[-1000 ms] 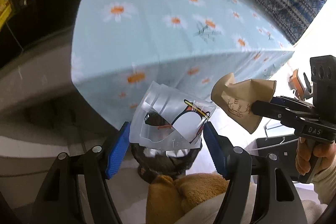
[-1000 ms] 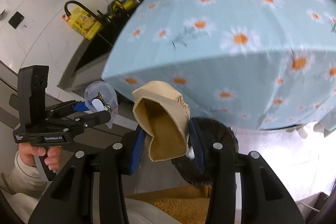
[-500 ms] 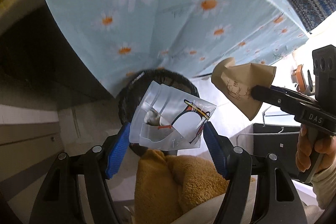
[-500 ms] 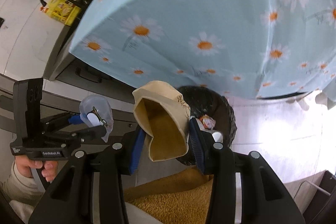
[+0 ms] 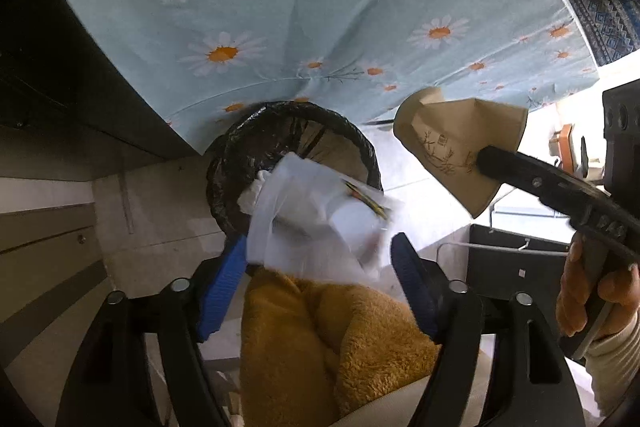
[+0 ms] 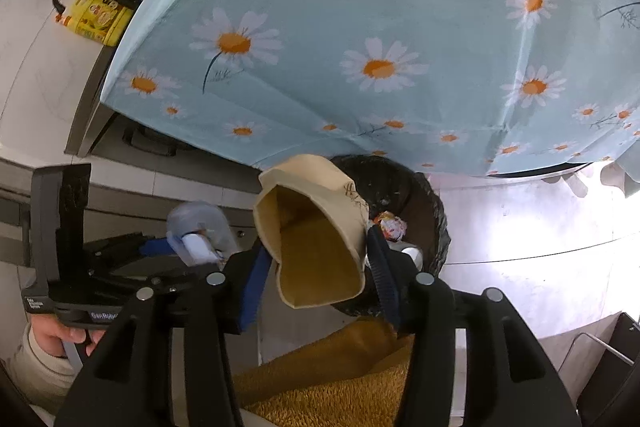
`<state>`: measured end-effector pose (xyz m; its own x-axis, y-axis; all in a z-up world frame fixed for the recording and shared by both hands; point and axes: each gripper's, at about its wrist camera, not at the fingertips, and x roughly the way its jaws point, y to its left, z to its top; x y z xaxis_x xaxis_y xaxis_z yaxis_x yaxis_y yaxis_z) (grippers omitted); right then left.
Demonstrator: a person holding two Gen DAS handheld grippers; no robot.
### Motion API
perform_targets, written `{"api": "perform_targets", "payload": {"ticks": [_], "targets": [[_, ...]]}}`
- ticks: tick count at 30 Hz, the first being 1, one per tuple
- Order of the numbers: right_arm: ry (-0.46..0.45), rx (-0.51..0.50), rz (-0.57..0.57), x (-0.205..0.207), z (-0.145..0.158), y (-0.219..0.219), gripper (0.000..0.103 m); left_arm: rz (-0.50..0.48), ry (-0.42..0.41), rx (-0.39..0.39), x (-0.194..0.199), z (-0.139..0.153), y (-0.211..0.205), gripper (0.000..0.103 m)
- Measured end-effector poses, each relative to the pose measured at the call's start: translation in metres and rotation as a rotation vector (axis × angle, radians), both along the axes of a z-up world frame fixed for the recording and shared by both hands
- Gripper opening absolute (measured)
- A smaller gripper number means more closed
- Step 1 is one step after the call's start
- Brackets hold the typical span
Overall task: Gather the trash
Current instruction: 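Carry the paper cone and plastic bag down to the black bin, then open both tools over the bin to drop the items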
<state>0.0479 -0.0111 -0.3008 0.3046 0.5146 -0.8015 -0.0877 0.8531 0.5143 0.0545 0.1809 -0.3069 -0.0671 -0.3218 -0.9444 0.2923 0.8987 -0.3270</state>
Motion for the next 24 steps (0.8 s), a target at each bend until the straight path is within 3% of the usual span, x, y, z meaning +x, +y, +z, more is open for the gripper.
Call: {"api": "perform_targets", "payload": {"ticks": [3, 24], "targets": [[0.01, 0.016, -0.014, 0.005, 0.001, -0.003, 0.06, -0.004, 0.002, 0.01, 0.004, -0.002, -0.002, 0.082], [-0.013, 0.007, -0.073, 0.007, 0.018, 0.0, 0.06, 0.005, -0.04, -0.018, 0.028, 0.022, 0.021, 0.083]]}}
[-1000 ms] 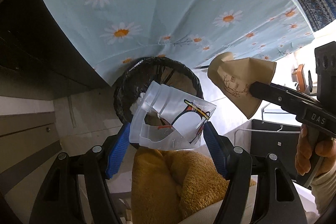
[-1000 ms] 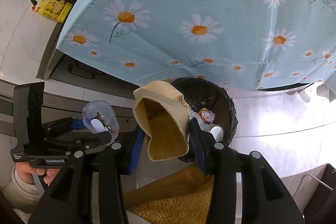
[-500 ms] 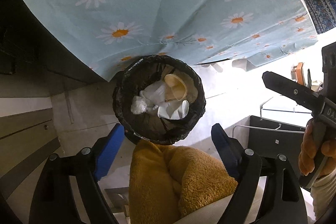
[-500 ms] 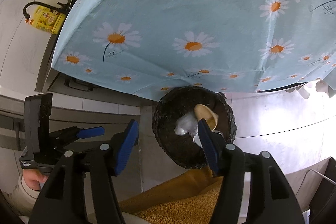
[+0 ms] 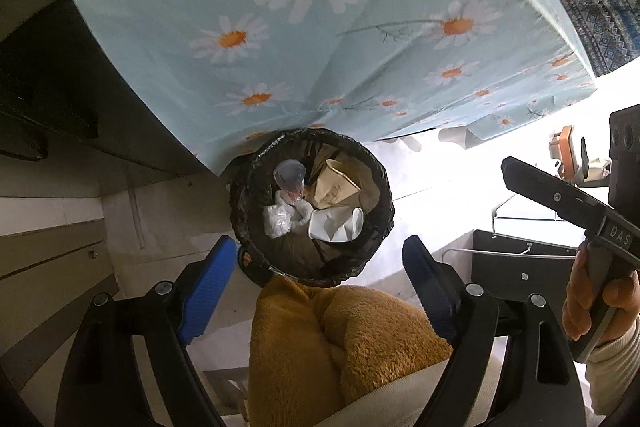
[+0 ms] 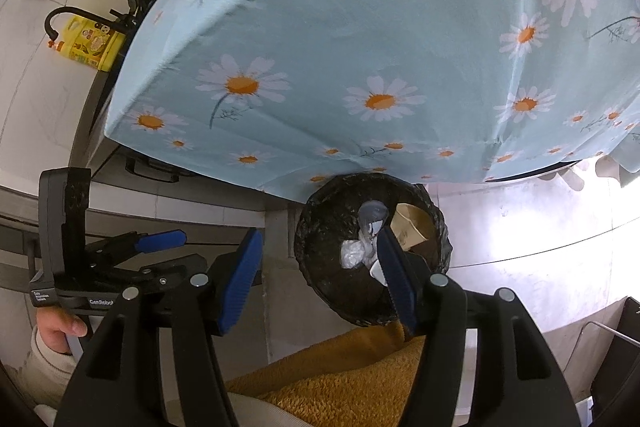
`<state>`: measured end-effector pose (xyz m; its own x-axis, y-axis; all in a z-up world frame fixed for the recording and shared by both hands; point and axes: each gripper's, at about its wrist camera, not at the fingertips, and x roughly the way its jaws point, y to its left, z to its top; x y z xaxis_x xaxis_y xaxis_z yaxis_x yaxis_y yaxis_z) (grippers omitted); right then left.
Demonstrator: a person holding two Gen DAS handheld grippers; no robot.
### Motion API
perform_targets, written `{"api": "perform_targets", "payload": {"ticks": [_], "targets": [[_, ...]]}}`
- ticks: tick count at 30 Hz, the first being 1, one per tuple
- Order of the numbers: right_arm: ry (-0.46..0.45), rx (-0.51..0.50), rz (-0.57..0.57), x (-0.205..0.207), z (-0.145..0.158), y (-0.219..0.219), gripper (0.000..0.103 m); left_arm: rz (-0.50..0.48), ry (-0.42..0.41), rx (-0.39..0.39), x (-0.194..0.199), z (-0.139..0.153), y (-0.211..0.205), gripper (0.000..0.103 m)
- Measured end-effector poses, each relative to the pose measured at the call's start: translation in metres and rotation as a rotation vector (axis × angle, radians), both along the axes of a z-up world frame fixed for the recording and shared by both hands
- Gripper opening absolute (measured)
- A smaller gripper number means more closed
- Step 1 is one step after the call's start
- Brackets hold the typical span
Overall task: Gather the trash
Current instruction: 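Open both tools over the bin to drop the items, then move both tools back over the tablecloth toward the foil item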
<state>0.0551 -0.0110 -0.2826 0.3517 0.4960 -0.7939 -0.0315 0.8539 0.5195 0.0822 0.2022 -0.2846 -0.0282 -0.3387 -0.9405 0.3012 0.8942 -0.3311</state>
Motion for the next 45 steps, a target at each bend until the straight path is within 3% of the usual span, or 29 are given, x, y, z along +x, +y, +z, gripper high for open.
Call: {"api": "perform_targets", "payload": {"ticks": [12, 23, 34, 38, 45], "targets": [[-0.087, -0.007, -0.025, -0.001, 0.044, 0.013, 0.066, -0.03, -0.13, -0.038, 0.008, 0.054, 0.018, 0.083], [-0.259, -0.073, 0.017, 0.02, 0.11, 0.029, 0.069, -0.018, -0.269, -0.049, 0.031, 0.117, 0.024, 0.083], [-0.392, -0.086, 0.073, 0.086, 0.165, 0.014, 0.075, 0.058, -0.375, -0.024, 0.069, 0.162, 0.005, 0.083], [-0.422, -0.089, 0.071, 0.116, 0.182, -0.005, 0.082, 0.095, -0.387, -0.009, 0.085, 0.171, -0.01, 0.083], [-0.441, -0.077, 0.087, 0.187, 0.207, -0.039, 0.082, 0.152, -0.388, 0.024, 0.111, 0.181, -0.036, 0.083]]}}
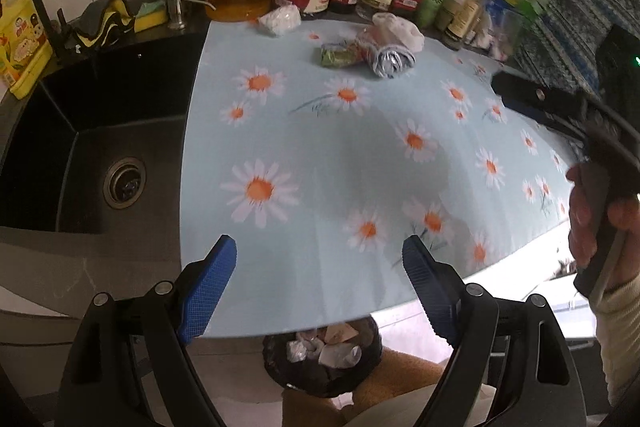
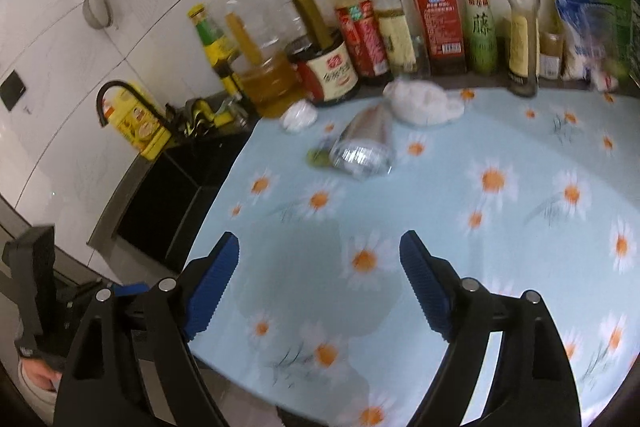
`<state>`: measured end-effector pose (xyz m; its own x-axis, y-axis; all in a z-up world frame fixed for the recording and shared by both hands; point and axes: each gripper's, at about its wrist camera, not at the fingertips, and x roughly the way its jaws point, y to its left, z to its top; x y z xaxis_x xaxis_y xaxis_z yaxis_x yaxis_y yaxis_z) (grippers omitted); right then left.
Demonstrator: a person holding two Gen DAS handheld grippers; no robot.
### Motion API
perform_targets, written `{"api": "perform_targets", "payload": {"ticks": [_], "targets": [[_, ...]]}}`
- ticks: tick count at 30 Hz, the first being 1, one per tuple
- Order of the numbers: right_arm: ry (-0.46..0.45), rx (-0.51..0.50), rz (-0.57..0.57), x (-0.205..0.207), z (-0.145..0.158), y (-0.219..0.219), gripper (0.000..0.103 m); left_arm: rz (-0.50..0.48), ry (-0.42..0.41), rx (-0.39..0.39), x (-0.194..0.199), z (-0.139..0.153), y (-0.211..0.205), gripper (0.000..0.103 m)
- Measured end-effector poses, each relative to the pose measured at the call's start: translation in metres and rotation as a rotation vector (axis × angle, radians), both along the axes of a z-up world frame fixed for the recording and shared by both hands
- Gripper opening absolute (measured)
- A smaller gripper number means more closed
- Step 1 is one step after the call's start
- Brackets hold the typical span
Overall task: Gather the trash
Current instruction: 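Move both tools back over the tablecloth toward the foil item, then grasp the foil-wrapped item with the right tool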
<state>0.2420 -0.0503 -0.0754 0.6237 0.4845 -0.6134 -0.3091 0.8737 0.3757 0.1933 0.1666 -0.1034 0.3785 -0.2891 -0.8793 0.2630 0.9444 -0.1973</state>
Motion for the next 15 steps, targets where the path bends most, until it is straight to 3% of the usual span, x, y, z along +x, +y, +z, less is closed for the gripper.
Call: {"api": "perform_targets", "payload": {"ticks": [3, 11, 15], "targets": [[0.008, 0.013, 0.017, 0.035, 0.005, -0.011, 0.094, 0.034, 0.001, 0.006, 0.009, 0.004, -0.007, 0.083], [0.114, 0.053, 0.056, 0.123, -0.014, -0.014, 0.094, 0.134, 0.025, 0.044, 0.029, 0.004, -0.019, 0.083], [0.228, 0.099, 0.073, 0.165, -0.037, -0.007, 0.094, 0.174, 0.044, 0.059, 0.032, 0.001, -0.021, 0.083]]}}
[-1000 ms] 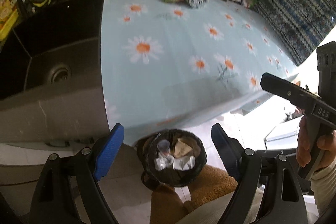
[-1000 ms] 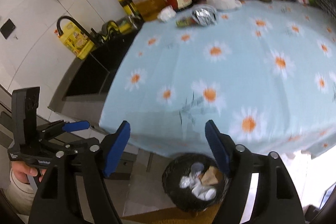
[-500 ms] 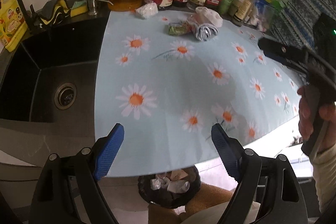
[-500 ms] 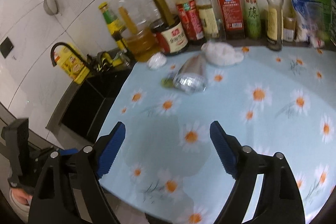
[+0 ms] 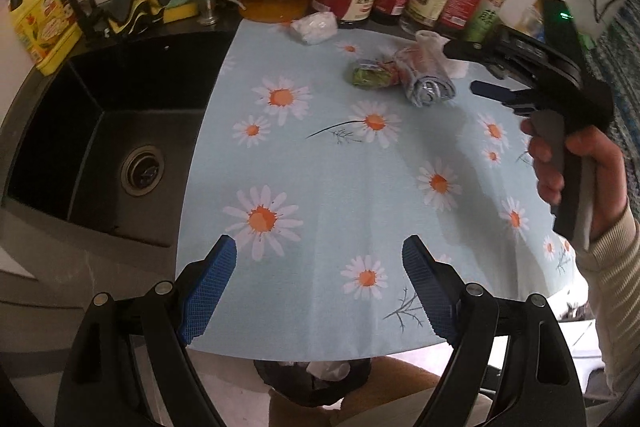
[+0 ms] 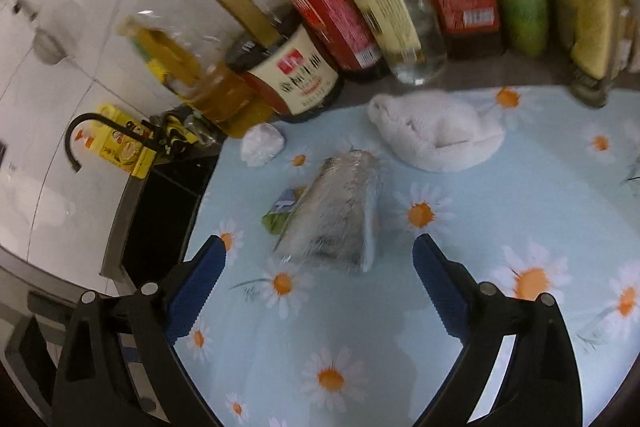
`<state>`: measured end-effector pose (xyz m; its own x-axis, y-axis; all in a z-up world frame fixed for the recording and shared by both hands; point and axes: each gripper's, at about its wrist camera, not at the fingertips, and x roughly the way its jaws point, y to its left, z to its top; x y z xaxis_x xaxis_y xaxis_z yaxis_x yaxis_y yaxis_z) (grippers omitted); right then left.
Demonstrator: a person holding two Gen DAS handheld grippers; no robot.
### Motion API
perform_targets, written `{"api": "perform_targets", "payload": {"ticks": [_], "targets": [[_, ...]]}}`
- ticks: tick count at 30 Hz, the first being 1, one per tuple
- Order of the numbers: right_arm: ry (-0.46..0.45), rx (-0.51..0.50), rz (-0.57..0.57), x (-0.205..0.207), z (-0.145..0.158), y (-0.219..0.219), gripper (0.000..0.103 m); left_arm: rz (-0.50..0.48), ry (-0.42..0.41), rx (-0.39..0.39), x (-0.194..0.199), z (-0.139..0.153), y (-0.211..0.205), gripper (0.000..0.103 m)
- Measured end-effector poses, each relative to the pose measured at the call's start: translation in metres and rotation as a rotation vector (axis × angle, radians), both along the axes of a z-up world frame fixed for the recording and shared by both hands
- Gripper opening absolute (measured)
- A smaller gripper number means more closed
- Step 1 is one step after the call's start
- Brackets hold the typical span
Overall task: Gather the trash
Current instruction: 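Grasp the foil-wrapped item with the right tool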
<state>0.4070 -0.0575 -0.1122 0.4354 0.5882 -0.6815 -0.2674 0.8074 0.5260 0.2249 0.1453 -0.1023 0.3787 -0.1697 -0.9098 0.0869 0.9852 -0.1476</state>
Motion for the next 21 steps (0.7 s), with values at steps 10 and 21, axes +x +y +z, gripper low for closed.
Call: {"api": "perform_targets", "payload": {"ticks": [10, 21], "targets": [[0.146, 0.012, -0.008, 0.035, -0.031, 0.012, 0.068, 0.073, 0.034, 0.02, -0.003, -0.01, 0.004, 0.083], [0.15, 0.06, -0.011, 0.029, -0.024, 0.002, 0.06, 0.087, 0.021, 0.029, 0.0, -0.011, 0.001, 0.083]]}}
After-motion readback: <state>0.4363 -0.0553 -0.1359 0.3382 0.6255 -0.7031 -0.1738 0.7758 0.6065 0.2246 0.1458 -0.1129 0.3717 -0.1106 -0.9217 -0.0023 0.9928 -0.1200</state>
